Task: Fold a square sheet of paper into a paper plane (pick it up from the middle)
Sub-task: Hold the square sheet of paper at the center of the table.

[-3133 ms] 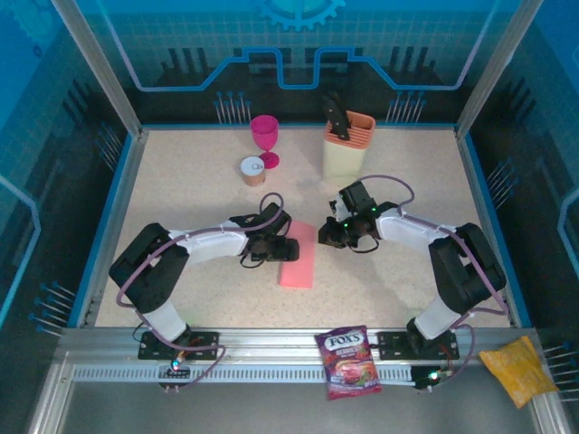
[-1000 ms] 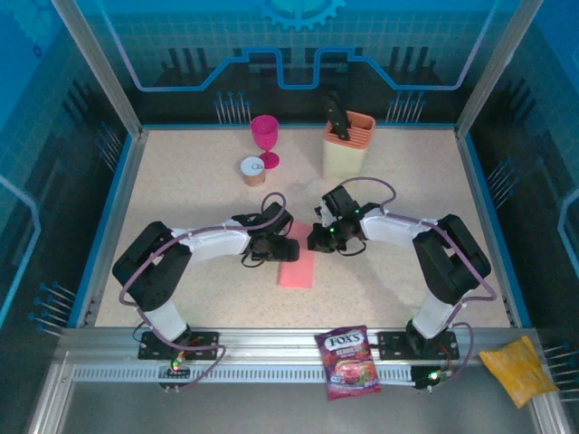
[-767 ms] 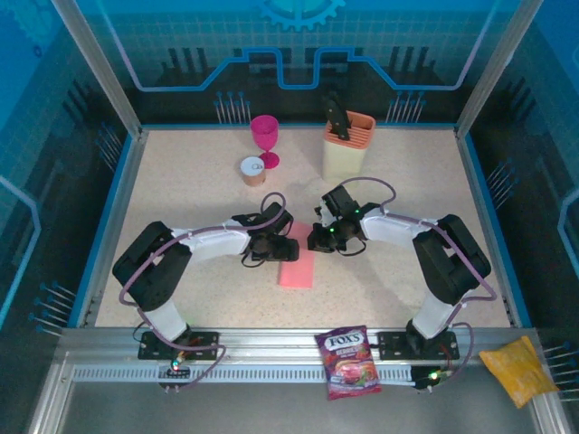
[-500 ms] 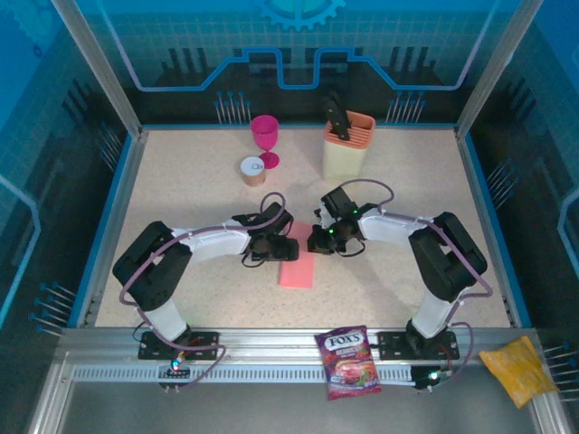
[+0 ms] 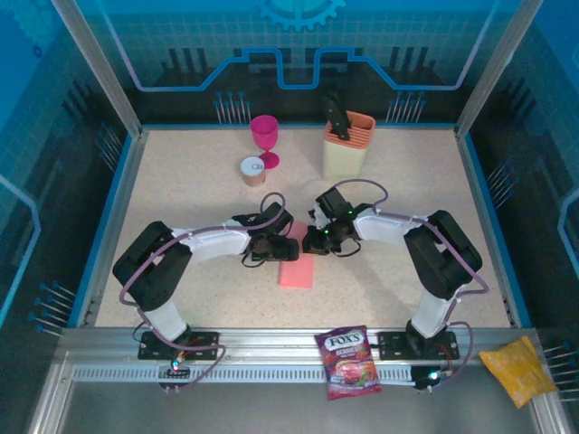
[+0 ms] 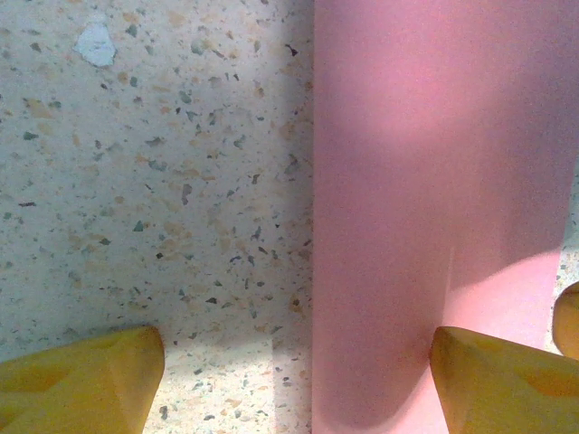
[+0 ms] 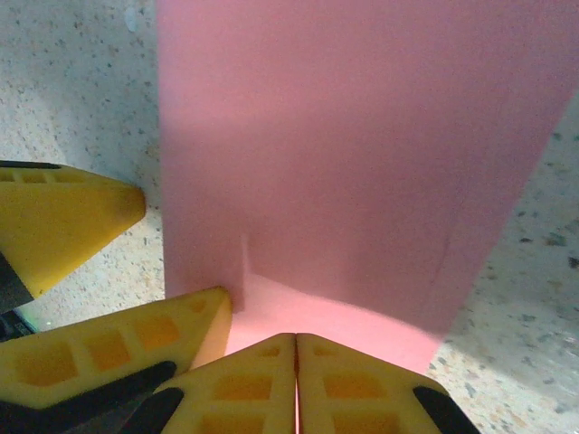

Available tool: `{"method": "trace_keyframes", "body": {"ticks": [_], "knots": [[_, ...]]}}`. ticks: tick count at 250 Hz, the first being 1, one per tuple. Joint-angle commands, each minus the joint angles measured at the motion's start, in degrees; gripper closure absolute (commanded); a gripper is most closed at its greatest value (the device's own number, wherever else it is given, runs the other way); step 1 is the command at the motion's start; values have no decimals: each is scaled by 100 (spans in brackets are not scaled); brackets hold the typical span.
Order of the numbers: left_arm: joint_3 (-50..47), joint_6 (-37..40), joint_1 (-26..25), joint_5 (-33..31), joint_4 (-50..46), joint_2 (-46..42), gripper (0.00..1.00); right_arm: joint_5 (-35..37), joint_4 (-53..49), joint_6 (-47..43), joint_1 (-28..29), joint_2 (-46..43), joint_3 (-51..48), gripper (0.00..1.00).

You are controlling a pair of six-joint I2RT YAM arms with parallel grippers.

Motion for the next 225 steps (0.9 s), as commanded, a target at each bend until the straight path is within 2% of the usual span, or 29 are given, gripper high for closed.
{"method": "trace_keyframes", "body": {"ticks": [1,155,225], "knots": [[-120,-107,-121,431,226,309,20,-55,14,90,133,186,90,91],[-53,-100,-114,375,91,63,20,319,-129,64,141,564,-230,95],[60,-95,120,313,-270,-890,15,379,-147,37,144,609,-322,96]]}}
